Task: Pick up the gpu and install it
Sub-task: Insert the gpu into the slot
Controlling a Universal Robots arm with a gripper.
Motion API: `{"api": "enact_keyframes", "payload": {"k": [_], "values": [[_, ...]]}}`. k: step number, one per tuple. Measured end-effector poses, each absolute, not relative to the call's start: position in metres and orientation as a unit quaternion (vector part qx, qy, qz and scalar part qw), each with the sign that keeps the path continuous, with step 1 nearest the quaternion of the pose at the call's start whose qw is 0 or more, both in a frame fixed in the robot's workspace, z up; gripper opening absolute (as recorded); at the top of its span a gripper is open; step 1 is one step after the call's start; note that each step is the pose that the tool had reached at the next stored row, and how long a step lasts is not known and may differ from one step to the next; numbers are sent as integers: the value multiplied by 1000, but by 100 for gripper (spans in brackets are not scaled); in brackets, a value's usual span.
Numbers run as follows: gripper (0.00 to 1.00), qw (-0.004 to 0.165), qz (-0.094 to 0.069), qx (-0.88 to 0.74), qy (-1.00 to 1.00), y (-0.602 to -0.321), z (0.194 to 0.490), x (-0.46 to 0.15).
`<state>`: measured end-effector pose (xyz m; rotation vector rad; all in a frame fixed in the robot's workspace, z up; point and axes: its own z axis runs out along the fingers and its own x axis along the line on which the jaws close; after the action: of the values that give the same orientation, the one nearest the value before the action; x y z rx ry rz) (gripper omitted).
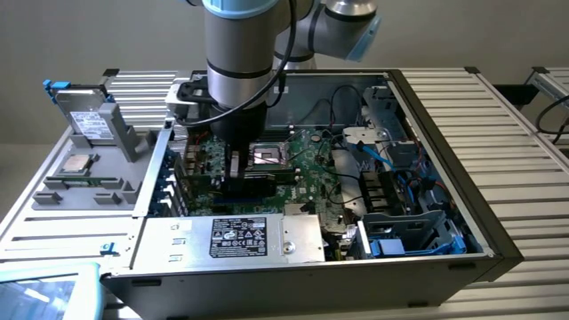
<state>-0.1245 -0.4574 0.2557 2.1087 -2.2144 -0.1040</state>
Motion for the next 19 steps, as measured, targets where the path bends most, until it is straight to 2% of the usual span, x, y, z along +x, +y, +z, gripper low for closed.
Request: {"api": "enact_keyframes", "payload": {"k": [19], "values": [[27,41,-34,689,-723,-457,256,-125]]}}
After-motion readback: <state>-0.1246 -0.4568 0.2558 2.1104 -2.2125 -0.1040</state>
